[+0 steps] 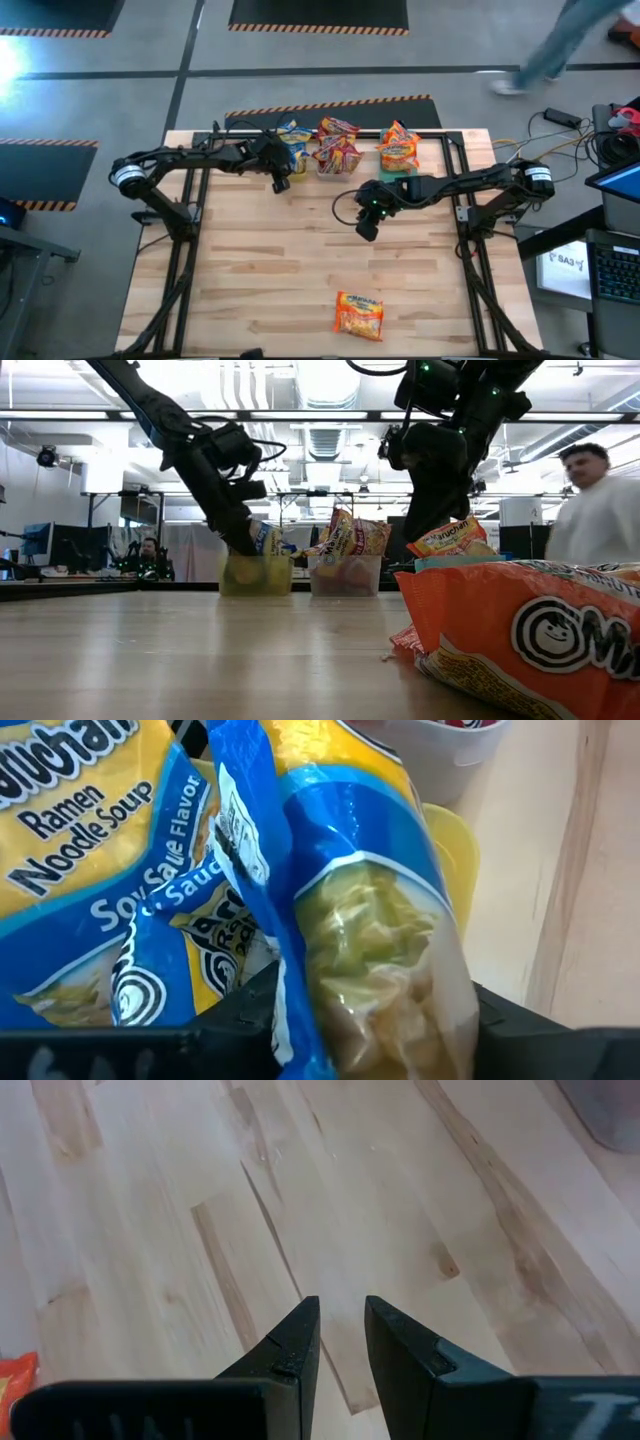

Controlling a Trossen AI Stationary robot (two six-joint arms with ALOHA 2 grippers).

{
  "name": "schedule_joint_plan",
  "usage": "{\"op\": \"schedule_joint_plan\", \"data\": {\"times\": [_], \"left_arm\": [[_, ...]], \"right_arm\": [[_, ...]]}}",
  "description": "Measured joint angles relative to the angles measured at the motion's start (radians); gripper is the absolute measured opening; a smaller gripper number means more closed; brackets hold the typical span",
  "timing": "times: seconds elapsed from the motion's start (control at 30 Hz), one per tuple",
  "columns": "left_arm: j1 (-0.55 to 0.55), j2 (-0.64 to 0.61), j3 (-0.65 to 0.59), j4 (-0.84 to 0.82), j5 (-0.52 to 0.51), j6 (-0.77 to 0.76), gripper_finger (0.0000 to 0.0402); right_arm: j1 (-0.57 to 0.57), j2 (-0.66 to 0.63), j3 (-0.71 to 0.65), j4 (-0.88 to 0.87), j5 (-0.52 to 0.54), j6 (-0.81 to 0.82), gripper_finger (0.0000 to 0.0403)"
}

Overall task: Sort Maruchan noodles
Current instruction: Put the blue pack into the yellow bin

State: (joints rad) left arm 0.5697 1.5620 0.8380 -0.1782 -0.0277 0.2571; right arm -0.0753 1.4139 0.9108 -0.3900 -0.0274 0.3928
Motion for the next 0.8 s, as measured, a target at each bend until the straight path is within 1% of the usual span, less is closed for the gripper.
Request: {"op": "schedule_joint_plan", "data": {"times": [0.13,0.4,0.5,0.57,0.7,0.8], "left_arm": [[0.0,-0.001,-0.001,0.001,0.004,-0.016,0.016],[0.001,-0.004,0.01,-0.01,0.0,-0.033,0.0238],[0.0,-0.004,0.049,-0.067,-0.011,-0.03,0.0261],[-0.001,-0.005,0.089,-0.135,-0.028,-0.022,0.0271],[-0.004,-0.006,0.154,-0.287,-0.039,-0.031,0.0277],[-0.006,-0.014,0.178,-0.336,-0.043,-0.042,0.0276]], "right_arm": [[0.0,0.0,0.0,-0.001,-0.002,0.0,0.0073],[0.0,-0.002,0.0,-0.003,-0.019,0.001,0.0073],[0.0,-0.009,0.0,-0.007,-0.057,0.008,0.0073],[0.001,-0.018,0.0,-0.027,-0.059,0.013,0.0073],[0.0,-0.048,0.0,-0.089,-0.059,0.015,0.0073],[0.0,-0.075,0.0,-0.109,-0.058,0.012,0.0073]]}}
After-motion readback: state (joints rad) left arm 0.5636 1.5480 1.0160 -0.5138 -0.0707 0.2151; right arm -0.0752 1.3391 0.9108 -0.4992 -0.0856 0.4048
